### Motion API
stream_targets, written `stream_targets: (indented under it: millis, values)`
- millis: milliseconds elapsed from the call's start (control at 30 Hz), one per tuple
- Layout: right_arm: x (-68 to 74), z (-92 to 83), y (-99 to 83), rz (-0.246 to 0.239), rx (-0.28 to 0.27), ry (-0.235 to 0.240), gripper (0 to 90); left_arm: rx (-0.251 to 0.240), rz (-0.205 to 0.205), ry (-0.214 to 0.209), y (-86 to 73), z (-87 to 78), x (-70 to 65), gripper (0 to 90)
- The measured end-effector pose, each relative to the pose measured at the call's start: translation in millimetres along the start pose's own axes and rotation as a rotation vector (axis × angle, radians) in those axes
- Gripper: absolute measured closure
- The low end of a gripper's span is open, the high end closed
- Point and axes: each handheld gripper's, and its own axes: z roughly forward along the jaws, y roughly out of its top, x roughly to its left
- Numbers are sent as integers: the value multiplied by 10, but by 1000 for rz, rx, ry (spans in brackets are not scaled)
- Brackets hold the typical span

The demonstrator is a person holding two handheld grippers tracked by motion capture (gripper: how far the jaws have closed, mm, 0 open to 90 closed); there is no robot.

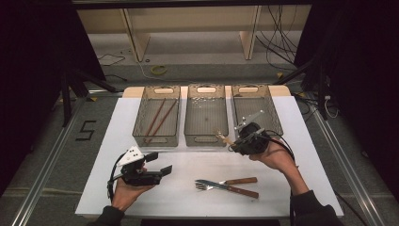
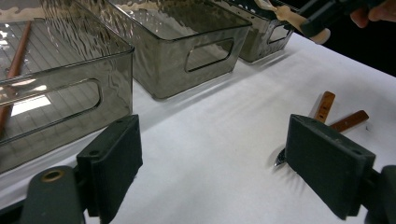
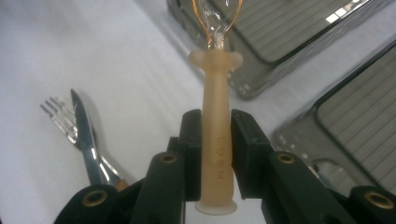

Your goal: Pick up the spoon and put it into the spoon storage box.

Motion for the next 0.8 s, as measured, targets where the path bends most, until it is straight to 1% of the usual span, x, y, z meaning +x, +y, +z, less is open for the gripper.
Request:
stream_targets:
  millis: [100, 167, 233, 267, 400, 433, 467, 667, 800]
  values:
    - [-37, -14, 75, 4, -11, -7, 759, -5, 0, 1, -1, -8, 3, 179]
    - [-58, -26, 128, 16, -23, -10, 759, -10, -1, 0, -3, -9, 4, 177]
    - [-78, -28, 186, 15, -31, -12, 758, -13, 2, -2, -2, -15, 4, 177]
    - [-91, -24, 215, 10, -35, -20, 758, -15, 4, -1, -1, -19, 4, 177]
    - [-131, -21, 323, 23, -49, -33, 758, -18, -3, 0, -3, -21, 15, 178]
    - [-133, -17, 350, 32, -54, -36, 758, -21, -9, 0, -3, -20, 13, 178]
    - [-146, -11, 375, 23, -59, -40, 758, -25, -10, 1, -3, -21, 12, 178]
    - [-174, 34, 494, 40, -72, -52, 758, -29, -9, 4, 0, -36, 26, 177]
    - [-192, 53, 576, 44, -78, -58, 758, -40, -19, 6, 0, -39, 24, 177]
